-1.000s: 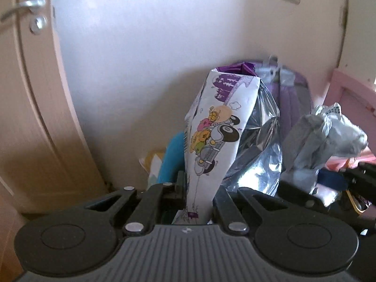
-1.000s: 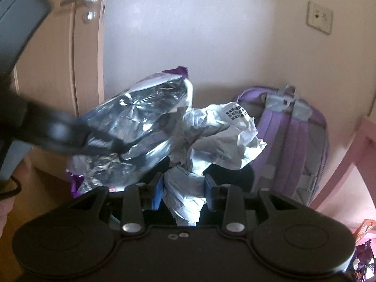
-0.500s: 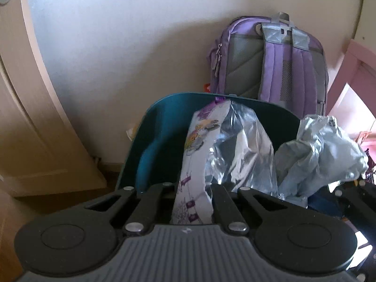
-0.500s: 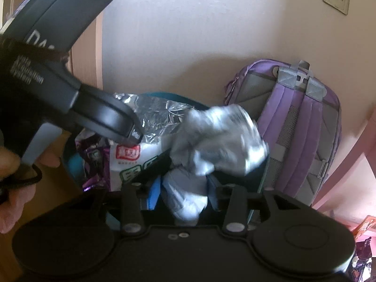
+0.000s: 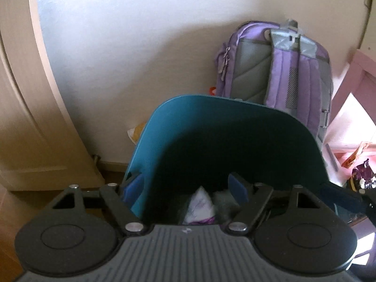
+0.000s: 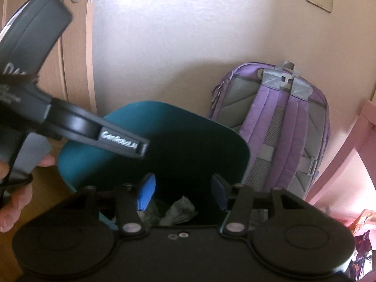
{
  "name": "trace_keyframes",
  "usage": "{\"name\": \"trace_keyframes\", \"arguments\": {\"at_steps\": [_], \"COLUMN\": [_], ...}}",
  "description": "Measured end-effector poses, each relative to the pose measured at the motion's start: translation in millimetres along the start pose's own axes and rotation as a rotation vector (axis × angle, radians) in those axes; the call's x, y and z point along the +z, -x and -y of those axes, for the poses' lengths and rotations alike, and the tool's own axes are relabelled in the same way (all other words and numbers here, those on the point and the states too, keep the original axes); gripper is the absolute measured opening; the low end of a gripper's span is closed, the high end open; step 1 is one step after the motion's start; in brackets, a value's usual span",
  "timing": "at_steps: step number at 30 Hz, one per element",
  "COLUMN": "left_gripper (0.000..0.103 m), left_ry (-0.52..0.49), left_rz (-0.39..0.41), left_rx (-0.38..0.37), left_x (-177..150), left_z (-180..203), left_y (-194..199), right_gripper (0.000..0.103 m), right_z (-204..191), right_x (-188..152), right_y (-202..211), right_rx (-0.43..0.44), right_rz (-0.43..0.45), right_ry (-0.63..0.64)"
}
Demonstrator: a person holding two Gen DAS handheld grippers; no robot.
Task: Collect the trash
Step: 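Open the left tool over the bin while the right tool releases the paper, then move both tools back down toward the remaining trash on the floor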
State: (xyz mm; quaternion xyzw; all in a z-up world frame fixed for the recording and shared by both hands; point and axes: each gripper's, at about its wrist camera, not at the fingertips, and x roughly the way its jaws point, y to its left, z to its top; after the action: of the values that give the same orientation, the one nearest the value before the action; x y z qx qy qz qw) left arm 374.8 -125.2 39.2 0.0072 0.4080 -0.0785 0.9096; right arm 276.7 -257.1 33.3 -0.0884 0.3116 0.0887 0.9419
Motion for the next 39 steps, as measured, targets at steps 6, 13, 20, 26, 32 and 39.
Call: {"name": "trace_keyframes", "arguments": {"at_steps": [6,13,20,26,32,39], "left_gripper": [0.079,0.079,0.079,0.079,0.08,0.083], "left_ry": [-0.019,-0.052,-0.061,-0.07,-0.067,-0.051], "left_rz": [0.032,0.065,0.091,0.106,0.118,0.131], "left_rx": [-0.001,-0.009,-0.014,-0.011,-0.033,-0.04], "left_x": [-7,-22,-41,-60,-84,-121], "left_z": [-1,2,-5,-16,-29,-62], "left_y": [25,66,106,136,160,173], "right_gripper": [0.054,0.055,0.055,0.056,0.056,0.056], "right_z": [-4,-11,-19,-30,-49,-74], "right_x": [-4,-6,-12,-18,-31,-56], "right_y": [26,60,93,117,132,130], "right_rx": [0.01,0.005,0.005,0.024,0.063,0.134], "right_rz": [0.016,0.035,0.049,0.062,0.058,0.031], "right_ry": [-0.026,-0.033,-0.034,-0.023,-0.006,0.014]}}
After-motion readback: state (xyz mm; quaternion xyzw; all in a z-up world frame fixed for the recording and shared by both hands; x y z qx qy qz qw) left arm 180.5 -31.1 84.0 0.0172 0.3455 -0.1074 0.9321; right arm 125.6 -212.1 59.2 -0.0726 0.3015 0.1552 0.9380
